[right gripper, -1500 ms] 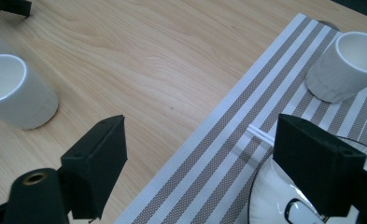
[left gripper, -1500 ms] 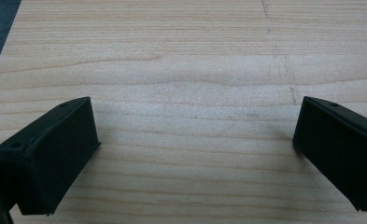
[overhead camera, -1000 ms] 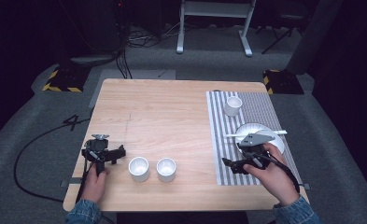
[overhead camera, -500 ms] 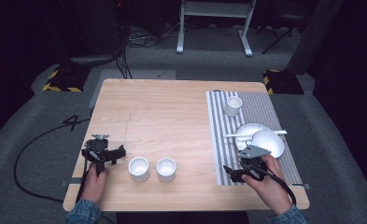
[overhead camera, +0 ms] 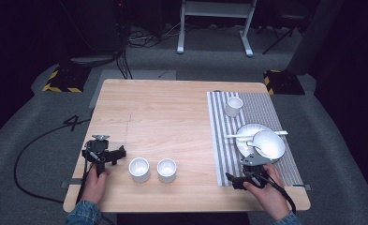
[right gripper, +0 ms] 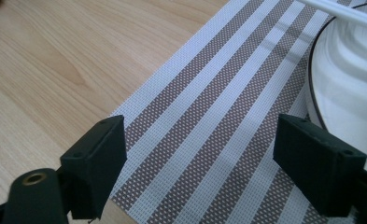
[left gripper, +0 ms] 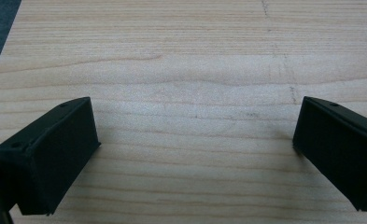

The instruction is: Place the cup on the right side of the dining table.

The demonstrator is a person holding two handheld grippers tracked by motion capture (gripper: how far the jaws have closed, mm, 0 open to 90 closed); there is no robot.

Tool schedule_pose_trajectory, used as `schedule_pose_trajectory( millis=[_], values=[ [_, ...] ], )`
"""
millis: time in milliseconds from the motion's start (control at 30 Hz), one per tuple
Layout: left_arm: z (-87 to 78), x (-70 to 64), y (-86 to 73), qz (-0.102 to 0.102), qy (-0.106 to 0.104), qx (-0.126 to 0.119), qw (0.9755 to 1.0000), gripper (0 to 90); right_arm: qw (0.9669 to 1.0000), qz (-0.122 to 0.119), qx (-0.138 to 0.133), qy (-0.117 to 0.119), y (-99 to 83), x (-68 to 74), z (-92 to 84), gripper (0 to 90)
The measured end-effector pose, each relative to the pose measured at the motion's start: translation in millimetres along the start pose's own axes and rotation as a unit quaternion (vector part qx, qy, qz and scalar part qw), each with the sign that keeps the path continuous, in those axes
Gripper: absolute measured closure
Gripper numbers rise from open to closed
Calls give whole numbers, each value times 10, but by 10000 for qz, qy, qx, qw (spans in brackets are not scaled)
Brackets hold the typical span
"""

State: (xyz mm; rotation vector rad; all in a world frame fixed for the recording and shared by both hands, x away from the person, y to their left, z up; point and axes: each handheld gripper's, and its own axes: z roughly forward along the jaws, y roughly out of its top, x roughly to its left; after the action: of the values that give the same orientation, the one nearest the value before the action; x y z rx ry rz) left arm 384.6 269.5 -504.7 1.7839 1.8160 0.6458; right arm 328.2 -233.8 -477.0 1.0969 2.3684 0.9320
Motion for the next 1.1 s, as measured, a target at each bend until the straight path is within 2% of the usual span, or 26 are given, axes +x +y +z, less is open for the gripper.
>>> schedule_pose_trajectory(
  millis=[233, 400, 533, 1100],
  values=[
    [0, 0, 0, 0, 0, 0, 10000, 2, 9999, 91, -103, 83, -158, 22, 62, 169],
    [0, 0, 0, 1, -1, 0, 10000, 2, 9998, 51, -122, 152, -226, 37, 96, 160],
    [0, 0, 0, 1, 0, -1, 10000, 2, 9993, 166, -278, 178, -280, 26, 103, 152],
    [2, -2, 2, -7, 6, -1, 10000, 1, 9994, 165, -269, 150, -292, 35, 94, 143]
  ],
)
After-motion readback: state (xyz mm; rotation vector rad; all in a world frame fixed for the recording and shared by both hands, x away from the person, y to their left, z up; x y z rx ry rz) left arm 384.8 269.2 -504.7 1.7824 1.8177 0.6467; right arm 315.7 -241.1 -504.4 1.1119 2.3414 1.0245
